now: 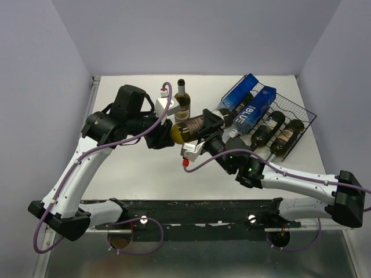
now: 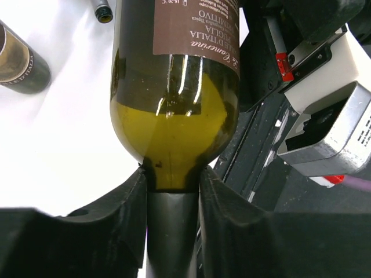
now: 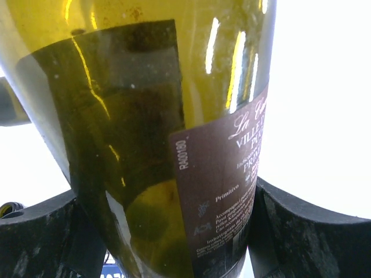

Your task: Put the wine bottle on the wine rack

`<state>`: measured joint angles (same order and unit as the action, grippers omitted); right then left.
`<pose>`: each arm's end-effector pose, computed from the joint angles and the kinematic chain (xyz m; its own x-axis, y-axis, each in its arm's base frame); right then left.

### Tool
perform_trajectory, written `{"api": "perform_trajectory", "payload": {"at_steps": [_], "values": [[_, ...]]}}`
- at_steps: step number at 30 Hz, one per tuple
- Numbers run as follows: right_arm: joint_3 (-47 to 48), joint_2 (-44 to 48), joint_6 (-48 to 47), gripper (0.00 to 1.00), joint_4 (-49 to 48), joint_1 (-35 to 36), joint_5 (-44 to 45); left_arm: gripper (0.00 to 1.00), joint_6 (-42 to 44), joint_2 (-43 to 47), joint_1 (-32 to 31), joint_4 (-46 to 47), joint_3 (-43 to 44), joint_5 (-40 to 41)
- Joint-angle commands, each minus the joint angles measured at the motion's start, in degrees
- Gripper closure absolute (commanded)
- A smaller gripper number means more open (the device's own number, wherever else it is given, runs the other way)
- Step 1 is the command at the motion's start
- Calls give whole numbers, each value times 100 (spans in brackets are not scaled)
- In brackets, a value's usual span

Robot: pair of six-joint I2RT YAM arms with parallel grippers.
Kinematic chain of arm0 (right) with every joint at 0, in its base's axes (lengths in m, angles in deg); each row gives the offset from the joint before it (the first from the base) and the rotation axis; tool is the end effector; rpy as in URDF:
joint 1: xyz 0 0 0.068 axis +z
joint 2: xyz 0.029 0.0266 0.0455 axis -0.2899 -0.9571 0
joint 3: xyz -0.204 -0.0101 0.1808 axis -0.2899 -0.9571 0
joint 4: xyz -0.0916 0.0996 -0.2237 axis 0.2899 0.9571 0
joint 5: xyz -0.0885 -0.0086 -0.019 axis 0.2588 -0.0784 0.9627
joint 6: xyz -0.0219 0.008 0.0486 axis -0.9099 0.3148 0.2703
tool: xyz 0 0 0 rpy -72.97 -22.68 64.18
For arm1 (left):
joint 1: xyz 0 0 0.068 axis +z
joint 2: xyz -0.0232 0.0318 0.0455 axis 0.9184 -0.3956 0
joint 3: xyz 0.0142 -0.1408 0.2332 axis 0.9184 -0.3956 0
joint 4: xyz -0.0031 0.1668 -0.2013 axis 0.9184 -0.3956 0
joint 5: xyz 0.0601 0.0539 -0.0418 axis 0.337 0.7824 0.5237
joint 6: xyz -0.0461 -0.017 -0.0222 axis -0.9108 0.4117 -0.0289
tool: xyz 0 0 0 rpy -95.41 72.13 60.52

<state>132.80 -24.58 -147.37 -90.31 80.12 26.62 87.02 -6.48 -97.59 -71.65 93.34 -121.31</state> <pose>0.1372 0.2394 0.3225 0.6233 -0.7640 -0.1665 -0.0698 0.1577 -0.9850 0.1689 -0.1237 0.4289 -0.4321 0.4415 -0.7864 0.8689 0.4372 -0.2320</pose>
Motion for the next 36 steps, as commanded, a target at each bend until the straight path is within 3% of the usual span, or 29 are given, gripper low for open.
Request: {"api": "perform_trajectory", "payload": {"at_steps": [1,2,4,6,11,16,18,20,22,23,25,28,29,36], "values": [[572,23,362,99,-1328,63,-83,67,33,-239,-101,51,131,346],[572,5,371,99,-1372,72,-65,65,59,-266,-118,8,158,329],[572,-4,362,99,-1417,72,-47,48,138,-318,-153,-63,193,346],[581,-4,371,99,-1443,63,-39,41,244,-345,-232,-159,184,355],[554,57,397,99,-1478,72,14,36,411,-371,-382,-265,105,451],[537,101,441,99,-1452,72,23,60,367,-398,-409,-221,158,592],[519,128,467,99,-1443,72,14,75,358,-415,-400,-204,175,671],[493,163,476,99,-1426,72,-3,100,323,-424,-409,-160,202,759],[423,198,433,99,-1425,72,-21,100,192,-415,-409,-29,228,986],[362,233,398,96,-1452,72,-39,100,122,-398,-409,50,254,1144],[238,303,345,73,-1487,63,-152,100,-89,-415,-400,209,333,1496],[80,409,213,9,-1364,63,-232,100,-291,-494,-408,341,553,1962],[10,453,178,0,-1381,72,-249,100,-388,-503,-409,411,640,2102],[-114,760,81,0,-987,72,-215,100,-994,-608,-312,833,1159,2614]]}}
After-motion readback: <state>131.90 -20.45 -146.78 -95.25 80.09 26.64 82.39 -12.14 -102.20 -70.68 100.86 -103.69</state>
